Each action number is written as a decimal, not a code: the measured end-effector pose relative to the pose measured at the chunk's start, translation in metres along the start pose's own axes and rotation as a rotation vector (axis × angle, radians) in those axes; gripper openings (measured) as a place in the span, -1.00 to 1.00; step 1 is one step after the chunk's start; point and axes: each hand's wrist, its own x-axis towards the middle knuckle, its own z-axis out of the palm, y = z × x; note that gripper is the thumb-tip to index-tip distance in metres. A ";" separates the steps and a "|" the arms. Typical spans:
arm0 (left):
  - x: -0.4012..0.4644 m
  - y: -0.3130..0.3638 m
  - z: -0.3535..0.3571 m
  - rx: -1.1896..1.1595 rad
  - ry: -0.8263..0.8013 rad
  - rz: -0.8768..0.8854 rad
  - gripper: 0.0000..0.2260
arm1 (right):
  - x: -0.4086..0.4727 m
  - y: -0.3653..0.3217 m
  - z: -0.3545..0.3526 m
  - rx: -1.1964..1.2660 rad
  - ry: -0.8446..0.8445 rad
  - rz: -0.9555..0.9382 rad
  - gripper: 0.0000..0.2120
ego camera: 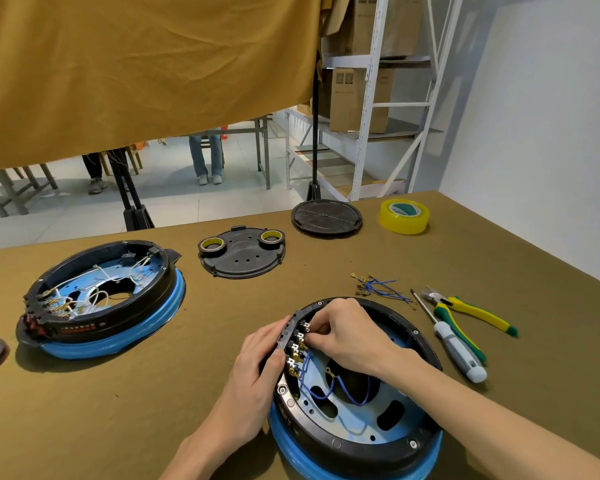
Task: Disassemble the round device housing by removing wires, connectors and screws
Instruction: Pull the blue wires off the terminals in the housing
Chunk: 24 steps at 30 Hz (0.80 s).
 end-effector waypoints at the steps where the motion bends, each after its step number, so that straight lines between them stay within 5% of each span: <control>1: 0.000 0.000 0.000 -0.001 -0.001 -0.003 -0.53 | 0.000 0.000 0.000 0.006 0.002 0.009 -0.83; 24: 0.000 0.000 -0.001 0.019 0.001 -0.009 -0.50 | -0.006 0.005 -0.003 0.019 0.031 0.071 -0.85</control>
